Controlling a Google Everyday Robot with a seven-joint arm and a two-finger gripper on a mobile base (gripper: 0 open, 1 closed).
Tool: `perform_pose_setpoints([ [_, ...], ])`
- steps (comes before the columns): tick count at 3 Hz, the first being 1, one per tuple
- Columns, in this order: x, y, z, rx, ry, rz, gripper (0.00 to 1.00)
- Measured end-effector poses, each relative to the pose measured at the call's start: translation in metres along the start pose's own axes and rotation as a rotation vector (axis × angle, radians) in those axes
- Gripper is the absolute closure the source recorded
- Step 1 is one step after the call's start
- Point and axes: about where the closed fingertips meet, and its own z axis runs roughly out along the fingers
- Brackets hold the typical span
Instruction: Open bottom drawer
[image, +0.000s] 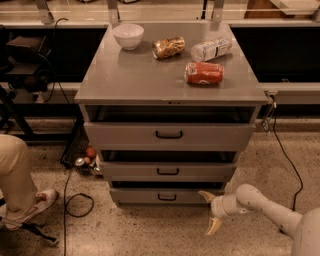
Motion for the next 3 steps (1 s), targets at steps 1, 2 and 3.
perform_pose_setpoints([
  [1, -0.003, -0.018, 0.039, 0.023, 0.054, -0.075, 0.00],
  [2, -0.003, -0.021, 0.045, 0.024, 0.062, -0.081, 0.00],
  [3, 0.004, -0.022, 0.053, 0.053, 0.097, -0.117, 0.00],
])
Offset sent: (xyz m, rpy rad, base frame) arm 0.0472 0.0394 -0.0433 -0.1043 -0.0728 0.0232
